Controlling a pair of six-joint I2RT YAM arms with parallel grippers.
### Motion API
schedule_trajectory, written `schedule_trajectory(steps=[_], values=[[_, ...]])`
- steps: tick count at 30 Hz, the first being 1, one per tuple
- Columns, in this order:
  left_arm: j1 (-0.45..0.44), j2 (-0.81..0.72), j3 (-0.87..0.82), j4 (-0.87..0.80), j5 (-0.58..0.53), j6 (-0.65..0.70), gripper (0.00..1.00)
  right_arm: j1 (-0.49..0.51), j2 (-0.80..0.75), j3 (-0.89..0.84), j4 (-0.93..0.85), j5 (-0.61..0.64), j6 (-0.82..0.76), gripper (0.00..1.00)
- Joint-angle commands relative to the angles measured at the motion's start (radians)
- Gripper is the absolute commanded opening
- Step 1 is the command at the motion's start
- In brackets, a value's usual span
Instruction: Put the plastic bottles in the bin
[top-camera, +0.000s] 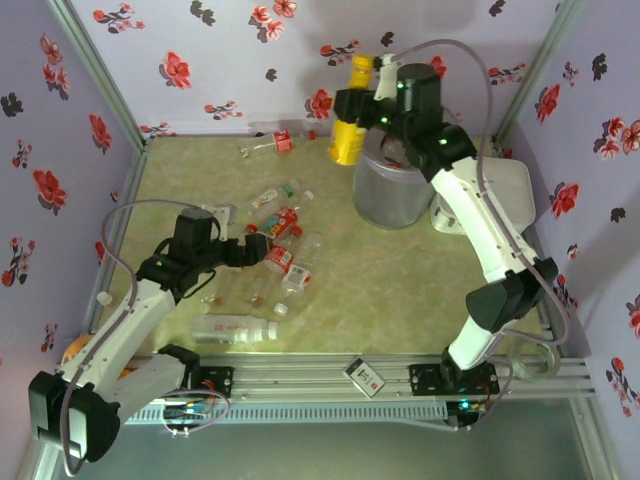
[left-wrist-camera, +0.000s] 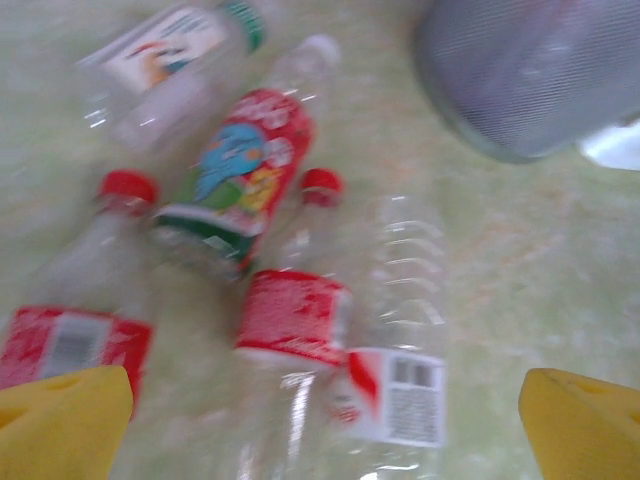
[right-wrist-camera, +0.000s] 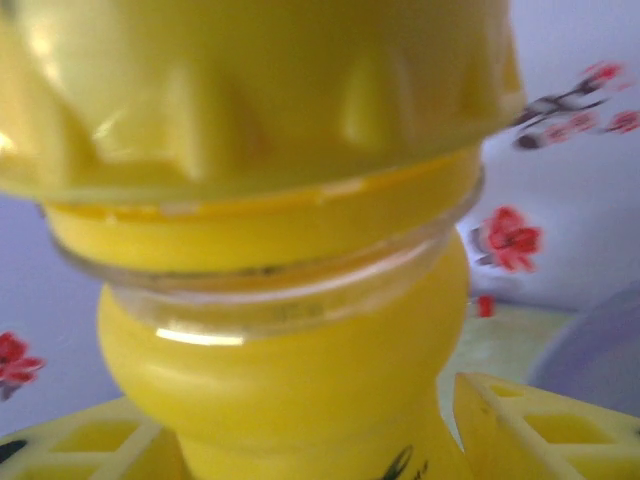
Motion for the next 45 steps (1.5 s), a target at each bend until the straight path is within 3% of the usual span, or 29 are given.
schedule_trajectory(steps=[1,9,17,36,45], values=[[0.059,0.025,0.038,-0.132,-0.042,-0.022,0.99,-0.079,-0.031,0.052,-0.007,0.064,-0.074,0.40],[0.087,0.082,0.029,-0.172,-0.078,-0.011,0.99,-0.209,0.093,0.185,-0.072,0.046,-0.123,0.38],[0.089,0.085,0.000,-0.149,-0.088,0.017,1.00,-0.241,0.207,0.229,-0.179,-0.014,-0.174,0.39],[0.092,0.136,-0.009,-0.139,-0.087,0.036,1.00,-0.241,0.249,-0.039,-0.184,-0.150,-0.194,0.40],[0.093,0.170,-0.009,-0.131,-0.090,0.032,1.00,-0.241,0.274,-0.128,-0.162,-0.162,-0.188,0.45]])
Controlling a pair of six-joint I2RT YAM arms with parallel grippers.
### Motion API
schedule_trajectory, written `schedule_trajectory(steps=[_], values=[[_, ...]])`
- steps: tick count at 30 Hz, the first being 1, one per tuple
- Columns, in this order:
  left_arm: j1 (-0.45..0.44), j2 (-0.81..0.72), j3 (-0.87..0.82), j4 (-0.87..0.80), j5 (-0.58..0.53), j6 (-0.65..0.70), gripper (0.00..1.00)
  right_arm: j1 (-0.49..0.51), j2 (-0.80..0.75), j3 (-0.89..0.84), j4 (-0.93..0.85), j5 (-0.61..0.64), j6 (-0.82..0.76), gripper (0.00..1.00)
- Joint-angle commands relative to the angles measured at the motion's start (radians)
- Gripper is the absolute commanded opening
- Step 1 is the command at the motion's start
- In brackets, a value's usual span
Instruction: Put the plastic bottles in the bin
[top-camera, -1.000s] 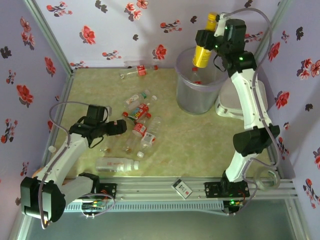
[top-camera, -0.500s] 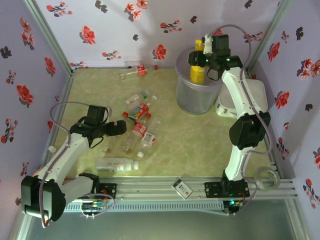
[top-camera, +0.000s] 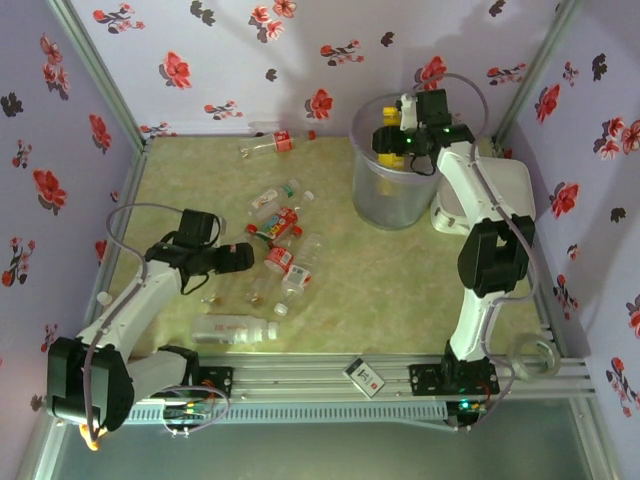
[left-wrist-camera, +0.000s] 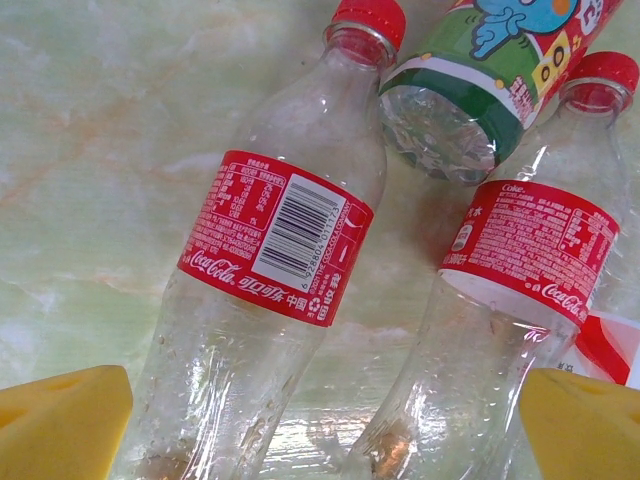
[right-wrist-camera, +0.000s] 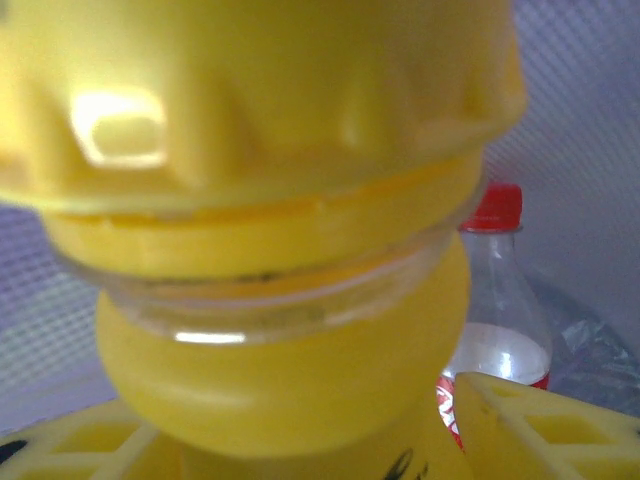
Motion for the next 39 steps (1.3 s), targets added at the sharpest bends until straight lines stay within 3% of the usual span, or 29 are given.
schedule_trajectory(steps=[1,8,16,27,34,39], values=[[0.009,0.016,-0.009,0.010,-0.016,0.022,1.00,0.002,0.026,-0.025,0.003,-0.033,-0.005,0.48],[0.009,0.044,-0.017,0.034,-0.015,0.018,1.00,0.002,0.061,-0.016,-0.009,-0.026,-0.007,0.71],[0.009,0.051,-0.027,0.036,-0.015,0.027,1.00,0.001,0.084,0.021,-0.043,-0.010,-0.016,0.83],[0.010,0.071,-0.016,0.001,-0.049,0.032,1.00,0.002,0.048,0.173,-0.160,0.026,-0.051,0.88],[0.009,0.095,-0.007,-0.025,-0.090,0.036,1.00,-0.004,-0.042,0.214,-0.272,0.163,-0.076,0.90],[-0.001,0.114,0.016,-0.100,-0.121,0.018,1.00,-0.038,-0.145,0.146,-0.300,0.243,-0.073,0.92]])
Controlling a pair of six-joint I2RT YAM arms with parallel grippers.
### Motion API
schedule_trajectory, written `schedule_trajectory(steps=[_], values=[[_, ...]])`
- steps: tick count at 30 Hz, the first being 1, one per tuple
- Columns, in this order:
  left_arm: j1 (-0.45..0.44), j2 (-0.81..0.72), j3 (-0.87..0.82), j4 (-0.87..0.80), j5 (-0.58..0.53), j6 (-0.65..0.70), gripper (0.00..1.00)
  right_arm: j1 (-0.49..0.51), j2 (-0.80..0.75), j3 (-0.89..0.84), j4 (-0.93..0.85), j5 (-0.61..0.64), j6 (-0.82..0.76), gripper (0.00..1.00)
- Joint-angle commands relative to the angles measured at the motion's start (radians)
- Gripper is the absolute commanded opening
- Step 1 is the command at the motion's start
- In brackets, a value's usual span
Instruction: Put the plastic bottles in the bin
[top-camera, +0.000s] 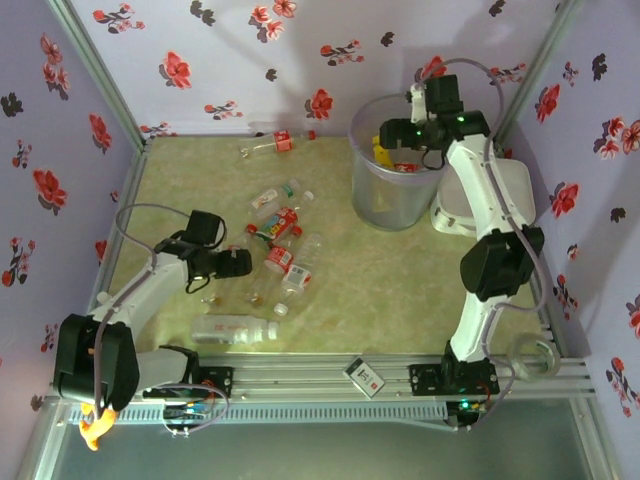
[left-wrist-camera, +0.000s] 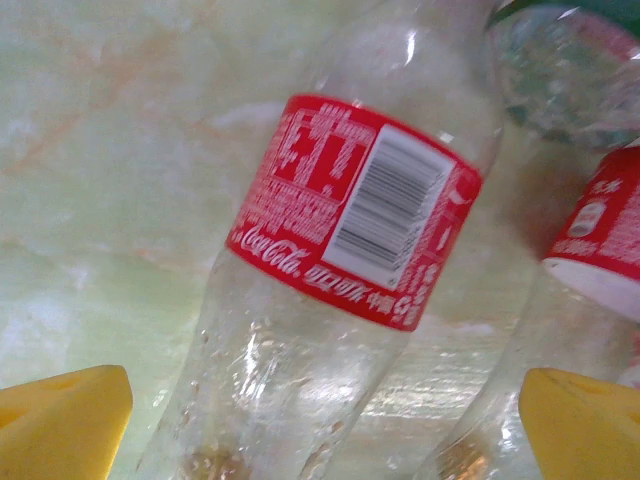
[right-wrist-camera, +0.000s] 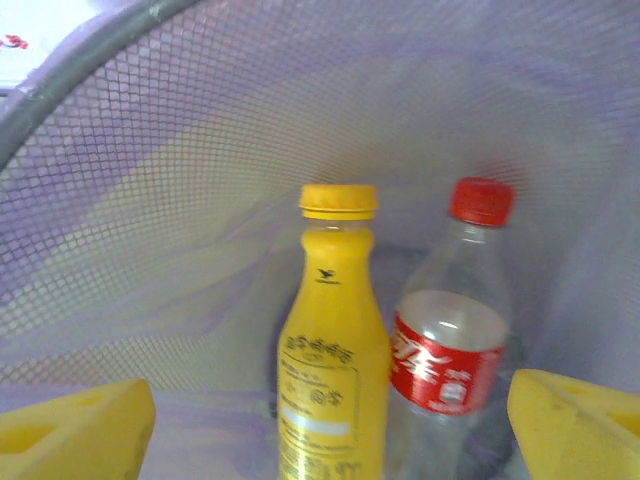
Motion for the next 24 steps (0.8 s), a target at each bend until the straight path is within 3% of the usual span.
schedule_trajectory(steps=[1,14,18,24], values=[[-0.005,0.009,0.028,-0.094,-0.049,-0.012,1.00,-0.039,-0.119,-0.044,-0.050,0.083,-0.009,0.93],[-0.017,-0.018,-0.015,-0.197,-0.104,-0.119,0.99,-0.057,-0.535,-0.533,0.137,-0.052,0.158,0.98],[-0.017,0.020,-0.017,-0.180,-0.118,-0.126,0.95,-0.055,-0.663,-0.701,0.235,-0.076,0.236,0.98],[-0.024,0.079,-0.041,-0.120,-0.173,-0.139,0.87,-0.050,-0.740,-0.792,0.268,-0.104,0.258,0.99]])
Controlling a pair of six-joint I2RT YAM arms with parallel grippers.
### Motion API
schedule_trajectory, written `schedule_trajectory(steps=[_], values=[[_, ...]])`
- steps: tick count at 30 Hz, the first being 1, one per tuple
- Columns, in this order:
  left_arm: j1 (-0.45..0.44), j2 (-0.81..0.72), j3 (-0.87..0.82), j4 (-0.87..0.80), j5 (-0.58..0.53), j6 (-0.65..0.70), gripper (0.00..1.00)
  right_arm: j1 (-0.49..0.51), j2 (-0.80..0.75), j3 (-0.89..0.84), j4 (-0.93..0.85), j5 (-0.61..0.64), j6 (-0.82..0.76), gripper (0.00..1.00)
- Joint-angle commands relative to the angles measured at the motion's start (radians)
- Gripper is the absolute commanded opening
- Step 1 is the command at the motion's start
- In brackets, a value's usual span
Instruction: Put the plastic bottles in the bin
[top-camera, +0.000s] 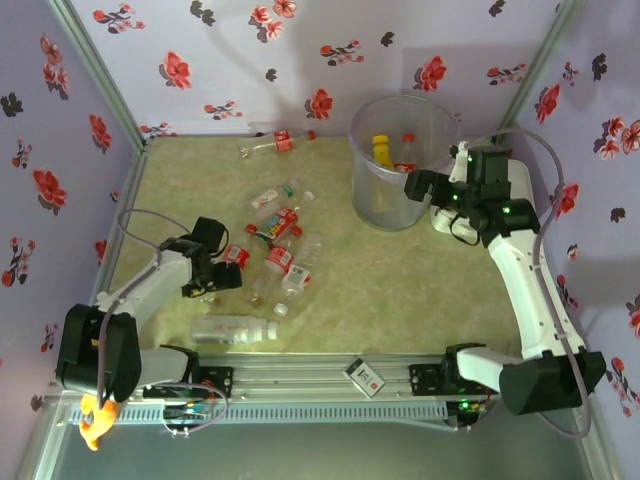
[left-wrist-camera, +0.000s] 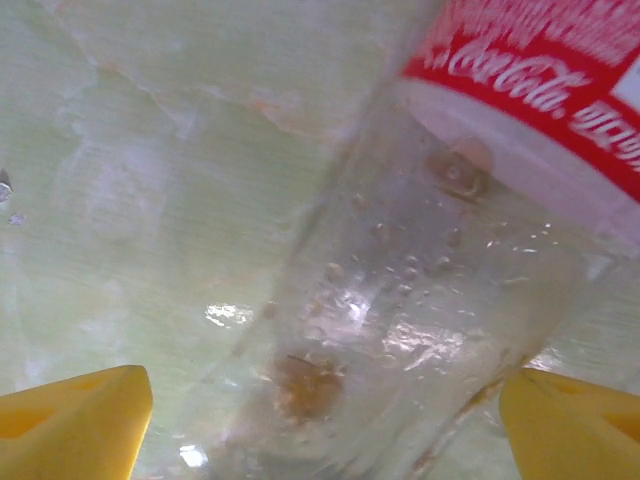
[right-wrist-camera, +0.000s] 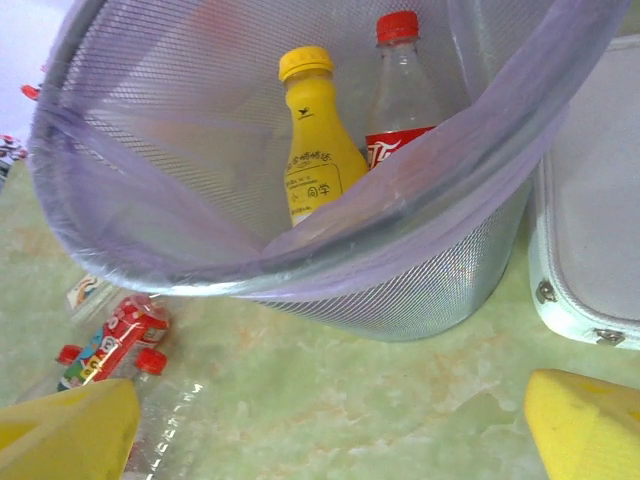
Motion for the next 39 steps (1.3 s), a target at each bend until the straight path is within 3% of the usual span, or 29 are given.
schedule_trajectory(steps=[1,14,20,26,32,35,39], values=[[-0.006,0.031,-0.030,0.026,-0.052,-0.030,0.86,0.011,-0.034,-0.029,0.067,-0.035,0.036,0.99],[-0.006,0.076,-0.013,0.059,-0.049,-0.037,0.45,0.016,-0.083,-0.053,0.042,-0.011,0.014,0.99],[-0.002,0.066,0.049,0.045,-0.054,-0.007,0.38,0.016,-0.093,-0.002,-0.045,0.055,-0.033,0.99],[0.003,-0.028,0.176,0.025,-0.053,0.024,0.29,0.025,-0.106,0.044,-0.027,0.000,0.001,0.99],[-0.024,-0.139,0.228,0.169,0.041,0.005,0.19,0.175,-0.062,0.083,0.067,0.001,0.064,0.99],[-0.093,-0.163,0.213,0.311,0.085,-0.013,0.16,0.270,-0.012,0.107,0.134,0.006,0.099,0.99],[-0.178,-0.147,0.181,0.502,0.124,-0.028,0.05,0.352,0.070,0.123,0.223,-0.008,0.171,0.98]])
